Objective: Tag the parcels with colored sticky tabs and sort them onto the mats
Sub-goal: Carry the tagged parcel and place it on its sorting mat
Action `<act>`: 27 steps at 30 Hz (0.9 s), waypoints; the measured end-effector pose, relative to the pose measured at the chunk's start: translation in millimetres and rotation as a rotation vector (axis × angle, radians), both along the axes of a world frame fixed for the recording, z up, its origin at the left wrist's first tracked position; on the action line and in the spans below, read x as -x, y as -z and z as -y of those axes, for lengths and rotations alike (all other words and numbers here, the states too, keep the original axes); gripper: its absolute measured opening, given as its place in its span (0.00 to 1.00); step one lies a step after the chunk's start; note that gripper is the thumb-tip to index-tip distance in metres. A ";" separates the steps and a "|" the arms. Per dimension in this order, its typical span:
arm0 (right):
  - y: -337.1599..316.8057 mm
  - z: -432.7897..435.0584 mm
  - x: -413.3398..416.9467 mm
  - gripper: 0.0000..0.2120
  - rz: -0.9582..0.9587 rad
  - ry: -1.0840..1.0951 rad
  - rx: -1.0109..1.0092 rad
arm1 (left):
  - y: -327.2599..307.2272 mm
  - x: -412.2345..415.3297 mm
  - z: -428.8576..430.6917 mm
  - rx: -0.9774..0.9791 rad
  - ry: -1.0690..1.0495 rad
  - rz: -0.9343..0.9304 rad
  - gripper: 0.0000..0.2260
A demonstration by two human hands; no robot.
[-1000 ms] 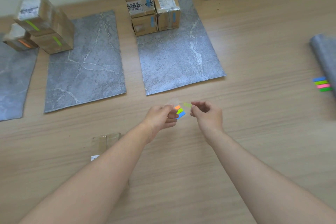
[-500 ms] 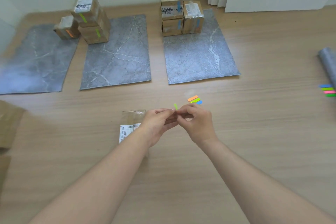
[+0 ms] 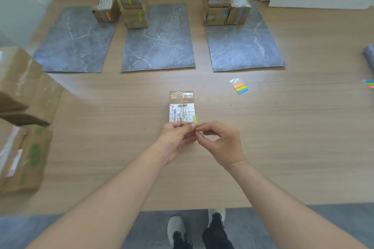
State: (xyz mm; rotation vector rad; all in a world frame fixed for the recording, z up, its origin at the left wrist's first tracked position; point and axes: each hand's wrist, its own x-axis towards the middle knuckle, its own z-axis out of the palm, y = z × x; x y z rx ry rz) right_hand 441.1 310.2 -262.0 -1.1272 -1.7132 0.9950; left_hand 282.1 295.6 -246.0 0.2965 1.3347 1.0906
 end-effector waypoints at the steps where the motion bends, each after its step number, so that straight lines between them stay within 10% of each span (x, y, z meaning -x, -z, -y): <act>1: 1.4 3.1 2.3 0.06 0.000 0.016 0.021 | 3.7 3.1 5.7 -0.003 0.002 -0.051 0.02; 12: 39.5 -21.1 18.6 0.29 0.508 -0.176 -0.125 | 68.9 12.2 29.4 0.041 0.035 -0.474 0.09; 27: 64.9 -38.6 34.2 0.04 0.639 -0.264 -0.176 | 86.5 7.0 20.8 0.112 -0.081 -0.392 0.01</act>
